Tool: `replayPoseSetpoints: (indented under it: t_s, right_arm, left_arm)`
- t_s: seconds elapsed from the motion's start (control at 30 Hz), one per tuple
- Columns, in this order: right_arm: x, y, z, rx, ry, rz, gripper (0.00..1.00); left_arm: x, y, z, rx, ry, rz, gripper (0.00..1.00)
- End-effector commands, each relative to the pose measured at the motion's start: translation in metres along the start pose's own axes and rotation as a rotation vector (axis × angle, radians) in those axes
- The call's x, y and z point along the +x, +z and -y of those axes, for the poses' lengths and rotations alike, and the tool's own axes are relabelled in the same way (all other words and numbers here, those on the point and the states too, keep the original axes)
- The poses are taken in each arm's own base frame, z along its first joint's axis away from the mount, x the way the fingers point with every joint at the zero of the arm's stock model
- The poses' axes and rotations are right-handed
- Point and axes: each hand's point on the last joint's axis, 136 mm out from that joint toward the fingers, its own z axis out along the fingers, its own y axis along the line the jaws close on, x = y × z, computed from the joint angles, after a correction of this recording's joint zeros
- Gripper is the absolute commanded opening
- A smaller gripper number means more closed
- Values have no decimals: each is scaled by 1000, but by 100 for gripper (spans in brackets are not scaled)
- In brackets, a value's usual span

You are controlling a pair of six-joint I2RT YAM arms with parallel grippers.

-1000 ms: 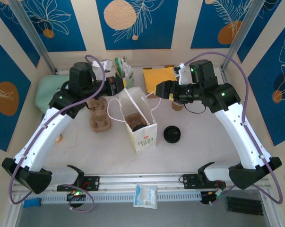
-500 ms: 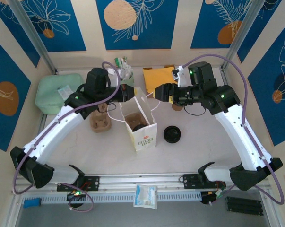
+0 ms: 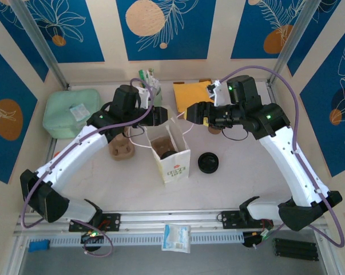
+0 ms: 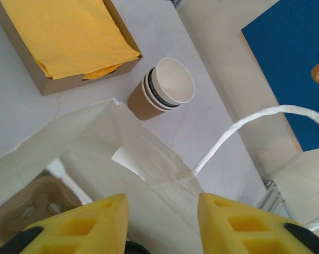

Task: Pack the takeout coffee

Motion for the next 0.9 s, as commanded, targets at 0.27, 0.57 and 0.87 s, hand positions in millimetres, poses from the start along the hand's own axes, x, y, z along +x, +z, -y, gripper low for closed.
replayPoseSetpoints:
  t_s: [0.27,0.57,0.87]
  right_arm:
    - [-1,-9,-9,-3,-26,0,72]
    - [-30,-35,4,44,21,111,72]
    - [-49,-28,72,152,208,147,72]
  left_arm:
    - [-36,-25,22,-23,112,87,55]
    - [-68,-58,41,-38,189,180,73]
    - [-80,-81,35,-82,194,243,92]
